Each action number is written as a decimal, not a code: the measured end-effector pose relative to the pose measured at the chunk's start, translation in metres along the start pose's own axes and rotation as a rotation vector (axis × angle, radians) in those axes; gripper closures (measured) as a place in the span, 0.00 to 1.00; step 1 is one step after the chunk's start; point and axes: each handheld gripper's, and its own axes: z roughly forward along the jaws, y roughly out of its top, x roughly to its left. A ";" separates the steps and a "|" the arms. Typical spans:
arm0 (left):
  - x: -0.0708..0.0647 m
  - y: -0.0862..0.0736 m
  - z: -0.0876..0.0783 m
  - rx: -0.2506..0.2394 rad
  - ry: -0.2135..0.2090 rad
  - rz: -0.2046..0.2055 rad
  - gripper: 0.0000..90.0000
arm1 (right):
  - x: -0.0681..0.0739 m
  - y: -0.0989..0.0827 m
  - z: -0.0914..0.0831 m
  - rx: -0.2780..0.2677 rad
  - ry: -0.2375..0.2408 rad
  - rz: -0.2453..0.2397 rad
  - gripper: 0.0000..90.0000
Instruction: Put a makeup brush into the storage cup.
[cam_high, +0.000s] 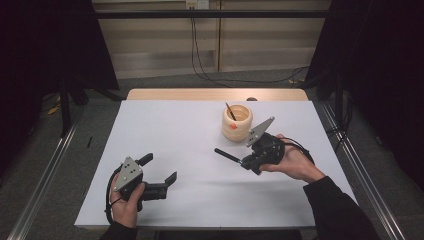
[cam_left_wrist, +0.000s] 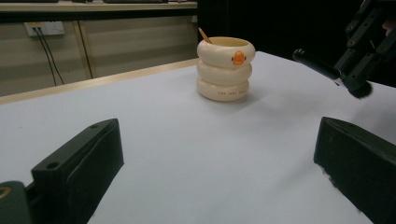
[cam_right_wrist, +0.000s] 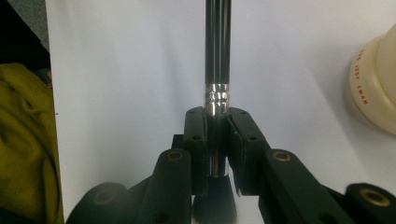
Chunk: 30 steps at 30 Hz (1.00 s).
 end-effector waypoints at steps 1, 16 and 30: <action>0.000 0.000 0.000 0.004 -0.001 -0.002 0.01 | 0.000 0.000 -0.001 -0.003 0.000 -0.009 0.87; -0.006 0.005 0.003 0.002 -0.044 -0.003 0.02 | 0.000 -0.001 0.000 -0.011 0.011 -0.019 0.87; -0.012 0.018 0.009 -0.012 -0.078 -0.004 0.02 | 0.001 -0.002 0.002 0.001 0.024 -0.026 0.87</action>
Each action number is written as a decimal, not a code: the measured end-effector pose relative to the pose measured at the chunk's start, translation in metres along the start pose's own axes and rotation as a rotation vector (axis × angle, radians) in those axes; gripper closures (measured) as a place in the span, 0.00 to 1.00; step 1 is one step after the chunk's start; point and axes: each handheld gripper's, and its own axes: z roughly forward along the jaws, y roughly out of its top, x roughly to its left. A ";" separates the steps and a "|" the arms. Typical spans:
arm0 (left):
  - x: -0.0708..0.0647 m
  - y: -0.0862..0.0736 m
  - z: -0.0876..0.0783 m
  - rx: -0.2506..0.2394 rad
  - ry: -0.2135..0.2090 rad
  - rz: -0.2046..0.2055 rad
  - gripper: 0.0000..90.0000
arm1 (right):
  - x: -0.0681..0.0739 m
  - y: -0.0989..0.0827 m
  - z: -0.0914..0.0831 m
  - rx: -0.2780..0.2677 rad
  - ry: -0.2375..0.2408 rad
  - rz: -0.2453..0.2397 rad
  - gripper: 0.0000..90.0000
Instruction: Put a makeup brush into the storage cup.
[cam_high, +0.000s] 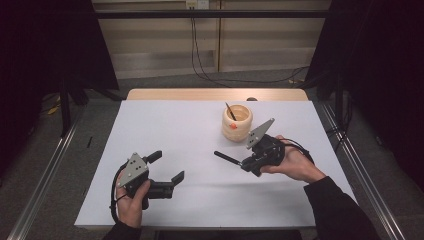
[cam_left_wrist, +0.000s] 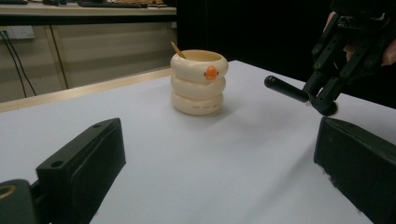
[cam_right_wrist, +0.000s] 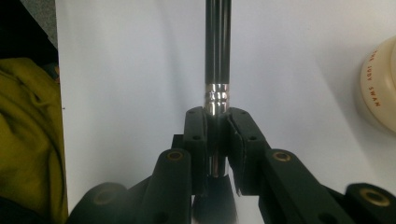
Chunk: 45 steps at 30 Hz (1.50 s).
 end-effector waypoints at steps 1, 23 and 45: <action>0.000 0.001 0.001 0.008 -0.007 0.006 0.02 | 0.000 0.000 0.000 0.000 0.001 0.000 0.87; -0.008 0.024 0.032 0.005 -0.105 0.027 0.02 | 0.001 -0.001 0.002 0.014 0.006 0.000 0.87; -0.021 0.042 0.053 0.146 -0.251 0.107 0.03 | 0.005 -0.001 0.006 0.044 0.032 -0.031 0.87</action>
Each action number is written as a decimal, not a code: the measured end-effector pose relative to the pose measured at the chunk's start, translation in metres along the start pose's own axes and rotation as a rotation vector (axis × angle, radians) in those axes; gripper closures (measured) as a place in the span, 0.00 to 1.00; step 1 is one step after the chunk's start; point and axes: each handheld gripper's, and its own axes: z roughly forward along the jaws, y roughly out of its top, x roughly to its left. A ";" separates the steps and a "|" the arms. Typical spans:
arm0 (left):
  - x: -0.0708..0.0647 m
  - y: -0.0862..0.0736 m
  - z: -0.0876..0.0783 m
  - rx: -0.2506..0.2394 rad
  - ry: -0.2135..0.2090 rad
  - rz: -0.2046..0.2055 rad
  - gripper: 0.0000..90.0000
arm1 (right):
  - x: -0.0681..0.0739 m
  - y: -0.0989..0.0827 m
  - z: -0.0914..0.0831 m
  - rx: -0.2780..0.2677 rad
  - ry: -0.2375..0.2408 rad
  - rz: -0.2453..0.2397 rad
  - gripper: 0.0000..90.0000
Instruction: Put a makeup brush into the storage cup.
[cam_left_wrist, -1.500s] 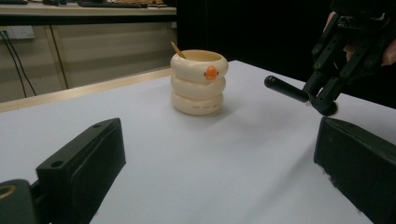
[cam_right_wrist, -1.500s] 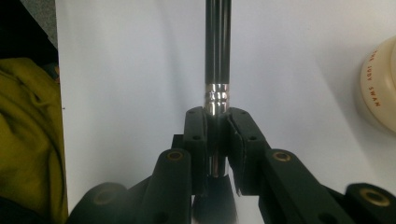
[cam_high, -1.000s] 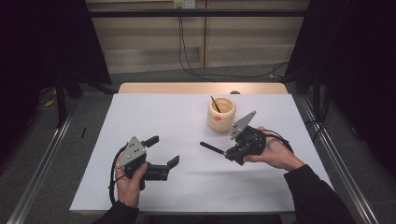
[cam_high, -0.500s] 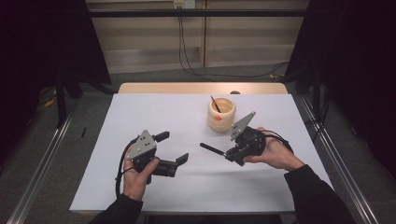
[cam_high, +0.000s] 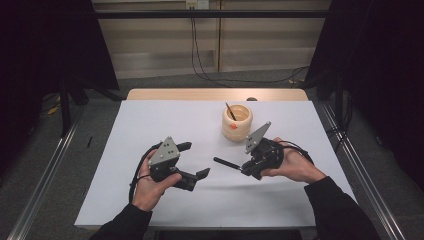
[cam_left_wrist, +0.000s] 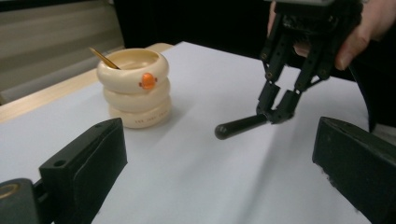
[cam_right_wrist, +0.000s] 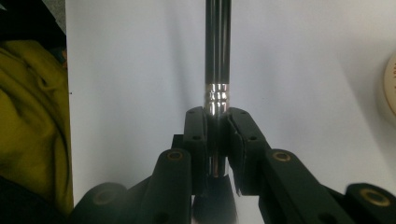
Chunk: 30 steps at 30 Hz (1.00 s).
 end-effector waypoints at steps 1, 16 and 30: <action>0.000 0.001 0.000 0.011 0.006 0.009 0.03 | 0.000 0.000 0.000 0.005 -0.001 0.002 0.87; -0.002 0.015 0.011 0.104 -0.082 0.050 0.05 | 0.002 0.000 0.003 0.033 0.018 -0.014 0.87; -0.004 0.023 0.025 0.240 -0.138 0.095 0.06 | 0.006 0.002 0.006 0.076 0.029 -0.041 0.87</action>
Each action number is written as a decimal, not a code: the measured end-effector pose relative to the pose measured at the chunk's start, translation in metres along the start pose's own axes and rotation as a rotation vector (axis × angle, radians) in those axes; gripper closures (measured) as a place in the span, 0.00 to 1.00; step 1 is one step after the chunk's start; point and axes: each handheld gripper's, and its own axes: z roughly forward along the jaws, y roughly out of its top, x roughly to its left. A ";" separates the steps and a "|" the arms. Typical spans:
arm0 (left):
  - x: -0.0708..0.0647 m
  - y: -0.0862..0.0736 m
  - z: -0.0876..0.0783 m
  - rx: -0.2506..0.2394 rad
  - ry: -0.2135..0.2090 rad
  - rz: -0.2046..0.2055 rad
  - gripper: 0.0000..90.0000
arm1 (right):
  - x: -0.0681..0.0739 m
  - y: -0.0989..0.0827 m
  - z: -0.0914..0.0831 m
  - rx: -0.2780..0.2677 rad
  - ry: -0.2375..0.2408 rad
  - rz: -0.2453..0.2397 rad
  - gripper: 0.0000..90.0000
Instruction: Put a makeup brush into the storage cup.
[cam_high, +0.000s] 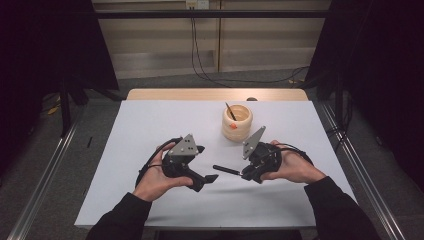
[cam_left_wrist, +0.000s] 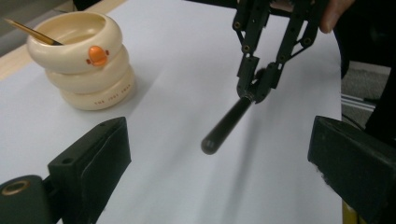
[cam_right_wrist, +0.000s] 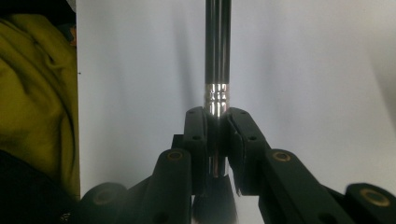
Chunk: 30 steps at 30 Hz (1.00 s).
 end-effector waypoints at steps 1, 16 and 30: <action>0.000 0.001 0.002 0.010 -0.011 0.001 0.05 | 0.000 0.000 0.000 0.002 -0.001 0.005 0.87; 0.002 0.005 0.017 0.175 -0.039 0.048 0.10 | 0.006 0.005 0.004 0.029 0.010 -0.022 0.87; 0.004 0.009 0.030 0.270 -0.104 0.058 0.35 | 0.009 0.009 0.009 0.045 0.015 -0.068 0.87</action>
